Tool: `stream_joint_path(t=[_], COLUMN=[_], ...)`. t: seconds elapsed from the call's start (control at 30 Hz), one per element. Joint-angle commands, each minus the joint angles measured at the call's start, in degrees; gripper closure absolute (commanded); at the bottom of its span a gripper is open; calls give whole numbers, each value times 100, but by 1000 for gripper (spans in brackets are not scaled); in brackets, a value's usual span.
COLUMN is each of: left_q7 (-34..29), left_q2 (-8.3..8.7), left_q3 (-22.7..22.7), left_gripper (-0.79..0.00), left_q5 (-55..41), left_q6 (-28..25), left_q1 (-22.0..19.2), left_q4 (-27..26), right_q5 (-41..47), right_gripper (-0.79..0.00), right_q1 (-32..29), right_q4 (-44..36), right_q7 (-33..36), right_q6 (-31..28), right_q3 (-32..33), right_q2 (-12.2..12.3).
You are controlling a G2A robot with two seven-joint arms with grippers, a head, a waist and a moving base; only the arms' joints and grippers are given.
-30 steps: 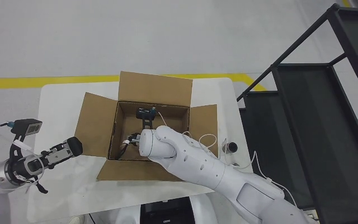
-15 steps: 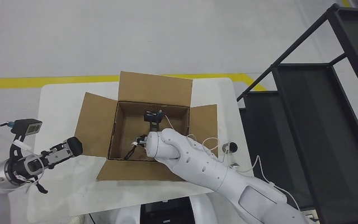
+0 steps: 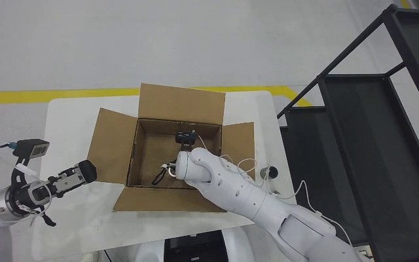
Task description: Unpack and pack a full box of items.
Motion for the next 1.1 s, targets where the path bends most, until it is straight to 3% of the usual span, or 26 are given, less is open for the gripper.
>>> stream_joint_path(t=[0.0, 0.13, 0.27, 0.63, 0.83, 0.93, 0.97, 1.0, 1.07], left_q7=[0, 0, 0, 0, 0, 0, 0, 0, 0], left_q2=[0, 0, 0, 0, 0, 0, 0, 0, 0], left_q3=[0, 0, 0, 0, 0, 0, 0, 0, 0], left_gripper=[-785, -785, -785, -785, -785, -785, -785, -785, -785], left_q5=[0, 0, 0, 0, 0, 0, 0, 0, 0], left_q6=[0, 0, 0, 0, 0, 0, 0, 0, 0], left_q1=[0, 0, 0, 0, 0, 0, 0, 0, 0], left_q4=[0, 0, 0, 0, 0, 0, 0, 0, 0], right_q5=[-41, -40, -3, 55, 142, 171, 189, 203, 219], right_gripper=[-563, -520, -391, -376, -286, -188, -120, 0, 0], right_q1=[13, 39, 82, 247, 338, 372, 380, 386, 397], right_q4=[75, 200, 309, 659, 932, 1020, 1045, 1071, 1119], right_q7=[-2, -31, -98, -126, -175, -195, -202, -213, -232], right_q6=[2, 31, 98, 72, -17, -63, -79, -92, -125], right_q3=[-65, -146, -179, -399, -475, -510, -510, -507, -505], right_q2=[-15, -55, -108, -309, -438, -495, -512, -526, -552])
